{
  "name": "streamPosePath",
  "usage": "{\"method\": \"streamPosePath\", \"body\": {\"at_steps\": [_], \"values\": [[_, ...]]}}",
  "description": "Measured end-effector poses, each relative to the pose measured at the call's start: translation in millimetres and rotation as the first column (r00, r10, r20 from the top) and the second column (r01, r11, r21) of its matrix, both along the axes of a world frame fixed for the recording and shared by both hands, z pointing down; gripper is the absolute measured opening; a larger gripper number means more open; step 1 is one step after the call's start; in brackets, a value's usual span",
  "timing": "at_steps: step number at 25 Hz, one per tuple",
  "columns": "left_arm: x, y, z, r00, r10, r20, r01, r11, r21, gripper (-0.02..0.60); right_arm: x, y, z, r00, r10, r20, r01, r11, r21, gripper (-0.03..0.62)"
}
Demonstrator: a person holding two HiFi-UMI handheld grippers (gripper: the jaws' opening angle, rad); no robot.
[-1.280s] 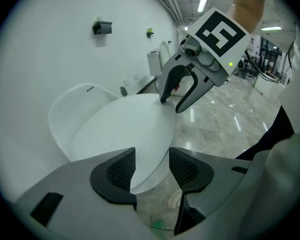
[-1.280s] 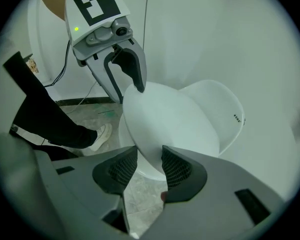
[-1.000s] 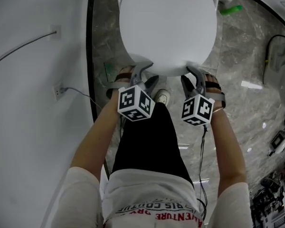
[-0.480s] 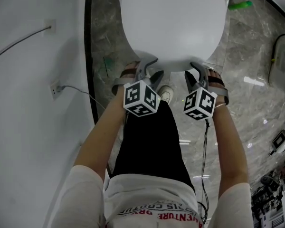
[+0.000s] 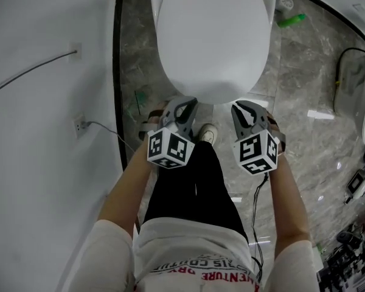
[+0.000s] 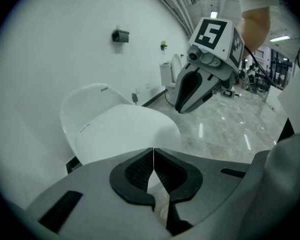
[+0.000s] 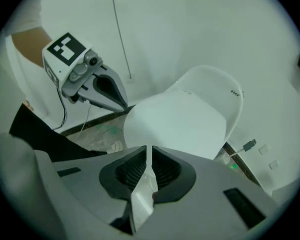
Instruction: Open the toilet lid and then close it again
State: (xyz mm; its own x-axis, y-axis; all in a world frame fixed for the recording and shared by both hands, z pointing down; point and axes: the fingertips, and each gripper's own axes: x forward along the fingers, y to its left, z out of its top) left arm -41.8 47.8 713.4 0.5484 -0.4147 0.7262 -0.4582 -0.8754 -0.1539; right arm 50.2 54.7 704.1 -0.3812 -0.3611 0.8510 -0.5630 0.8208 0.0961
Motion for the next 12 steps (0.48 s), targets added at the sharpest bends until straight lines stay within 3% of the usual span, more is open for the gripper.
{"method": "streamPosePath", "body": {"at_steps": [5, 8, 12], "values": [[-6, 8, -106, 0.981, -0.136, -0.136, 0.145, 0.988, 0.061, 0.008, -4, 16, -104, 0.982, 0.130, 0.137, -0.143, 0.986, 0.083, 0.025], [-1, -13, -184, 0.938, -0.195, -0.285, 0.231, 0.968, 0.096, 0.008, -4, -6, -182, 0.957, 0.162, 0.241, -0.214, 0.955, 0.208, 0.020], [11, -7, -303, 0.871, -0.187, -0.454, 0.272, 0.954, 0.129, 0.008, -3, -4, -298, 0.910, 0.179, 0.374, -0.302, 0.905, 0.301, 0.018]]}}
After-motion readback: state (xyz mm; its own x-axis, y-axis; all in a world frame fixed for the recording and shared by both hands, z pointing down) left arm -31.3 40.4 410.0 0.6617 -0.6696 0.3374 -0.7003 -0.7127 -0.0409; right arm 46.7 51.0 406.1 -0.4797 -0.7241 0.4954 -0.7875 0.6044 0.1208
